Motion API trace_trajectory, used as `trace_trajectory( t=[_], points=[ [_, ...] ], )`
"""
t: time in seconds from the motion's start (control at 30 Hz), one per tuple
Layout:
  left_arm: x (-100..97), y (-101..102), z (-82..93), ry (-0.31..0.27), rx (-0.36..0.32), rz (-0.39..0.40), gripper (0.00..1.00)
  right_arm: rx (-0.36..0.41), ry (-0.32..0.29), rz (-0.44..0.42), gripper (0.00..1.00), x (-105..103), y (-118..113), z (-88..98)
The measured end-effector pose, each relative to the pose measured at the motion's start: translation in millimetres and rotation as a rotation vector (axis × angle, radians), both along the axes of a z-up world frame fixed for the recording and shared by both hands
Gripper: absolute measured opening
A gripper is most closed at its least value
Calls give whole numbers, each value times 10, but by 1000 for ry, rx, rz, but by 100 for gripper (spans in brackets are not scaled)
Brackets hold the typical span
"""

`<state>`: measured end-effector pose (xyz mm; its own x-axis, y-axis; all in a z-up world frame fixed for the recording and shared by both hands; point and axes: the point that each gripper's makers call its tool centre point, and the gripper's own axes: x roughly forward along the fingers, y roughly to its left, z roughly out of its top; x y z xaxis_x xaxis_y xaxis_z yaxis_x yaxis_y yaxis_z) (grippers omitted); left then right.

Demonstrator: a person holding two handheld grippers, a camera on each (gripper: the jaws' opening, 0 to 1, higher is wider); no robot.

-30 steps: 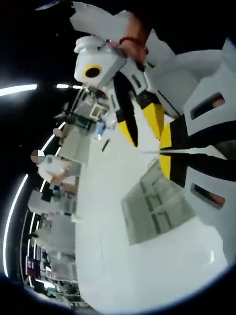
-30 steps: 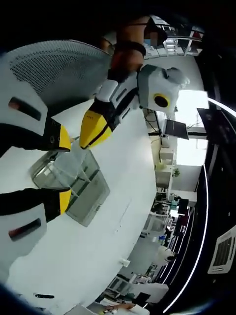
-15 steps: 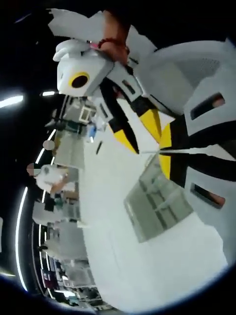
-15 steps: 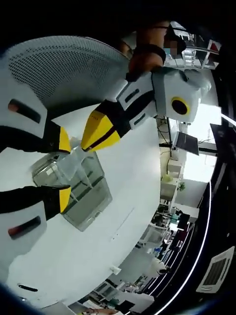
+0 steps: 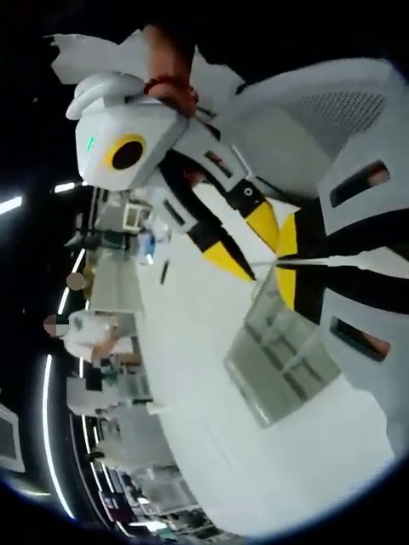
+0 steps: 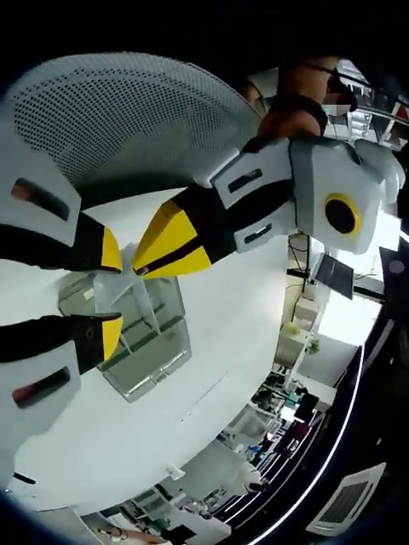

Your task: Insert the divider into the dual guide fixture by aligning both edges with the guide slots and pushing it downward to the bottom, including one-sided entry, uneven engagement, binding, and posture correction.

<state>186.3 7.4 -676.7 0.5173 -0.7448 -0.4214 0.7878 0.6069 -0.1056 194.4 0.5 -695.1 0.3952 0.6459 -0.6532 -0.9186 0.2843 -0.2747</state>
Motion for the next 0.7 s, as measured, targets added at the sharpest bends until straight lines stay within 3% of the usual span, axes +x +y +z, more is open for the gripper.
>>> trace_trajectory(
  t=[0.43, 0.7],
  points=[
    [39, 78, -9, -8, 8, 6, 0, 3, 25, 18, 1, -36, 6, -15],
    [33, 89, -51, -7, 12, 15, 0, -17, 33, 36, 0, -95, -4, -27]
  ],
)
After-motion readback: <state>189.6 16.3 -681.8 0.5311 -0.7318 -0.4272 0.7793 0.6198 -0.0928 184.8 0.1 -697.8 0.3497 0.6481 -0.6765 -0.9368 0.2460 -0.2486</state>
